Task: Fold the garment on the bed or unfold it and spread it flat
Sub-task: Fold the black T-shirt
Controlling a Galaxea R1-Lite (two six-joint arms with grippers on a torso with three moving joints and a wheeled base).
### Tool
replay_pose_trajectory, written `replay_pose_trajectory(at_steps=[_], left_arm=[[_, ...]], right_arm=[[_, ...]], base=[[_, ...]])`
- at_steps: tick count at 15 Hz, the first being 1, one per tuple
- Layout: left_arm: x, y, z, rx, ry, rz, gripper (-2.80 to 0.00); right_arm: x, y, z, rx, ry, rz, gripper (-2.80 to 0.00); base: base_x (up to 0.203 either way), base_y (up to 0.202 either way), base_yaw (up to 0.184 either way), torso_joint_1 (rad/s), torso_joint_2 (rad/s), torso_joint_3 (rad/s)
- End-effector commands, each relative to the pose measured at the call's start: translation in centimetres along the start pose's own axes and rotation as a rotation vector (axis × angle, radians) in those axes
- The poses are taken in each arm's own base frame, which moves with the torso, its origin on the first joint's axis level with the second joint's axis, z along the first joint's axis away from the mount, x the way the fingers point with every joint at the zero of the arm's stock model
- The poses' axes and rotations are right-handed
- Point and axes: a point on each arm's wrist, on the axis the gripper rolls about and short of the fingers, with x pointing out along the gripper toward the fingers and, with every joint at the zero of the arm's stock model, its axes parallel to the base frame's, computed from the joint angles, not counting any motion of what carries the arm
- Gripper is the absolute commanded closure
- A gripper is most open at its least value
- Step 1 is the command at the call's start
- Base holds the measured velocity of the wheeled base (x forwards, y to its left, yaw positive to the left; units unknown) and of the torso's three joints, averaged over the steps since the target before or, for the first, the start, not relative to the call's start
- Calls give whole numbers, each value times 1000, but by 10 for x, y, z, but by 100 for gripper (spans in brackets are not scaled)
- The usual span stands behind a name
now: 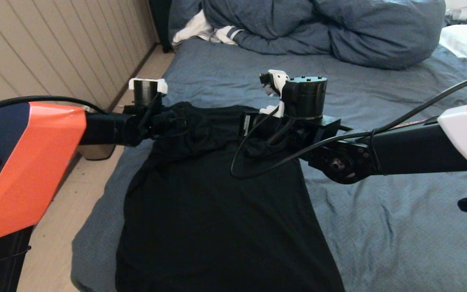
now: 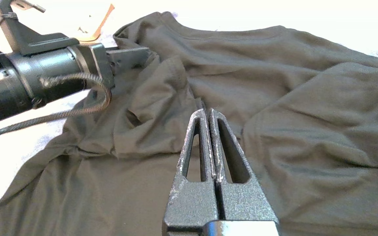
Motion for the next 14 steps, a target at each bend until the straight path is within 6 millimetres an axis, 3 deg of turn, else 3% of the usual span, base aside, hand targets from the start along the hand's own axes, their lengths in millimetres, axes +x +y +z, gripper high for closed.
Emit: replay_pose_trajectory(at_steps=[1, 4, 10, 14], left_arm=[[6, 0, -5, -2, 7, 3, 0], [8, 5, -5, 2, -1, 25, 0], [-5, 30, 21, 9, -67, 94, 0], [-6, 47, 28, 13, -80, 122, 0]], right_arm=[[1, 0, 0, 3, -2, -1, 0], [1, -1, 0, 2, -3, -4, 0], [1, -1, -1, 2, 1, -3, 0], [1, -2, -1, 2, 0, -4, 0]], base=[[0, 0, 0, 0, 0, 0], [0, 0, 0, 0, 0, 0], [0, 0, 0, 0, 0, 0], [0, 0, 0, 0, 0, 0]])
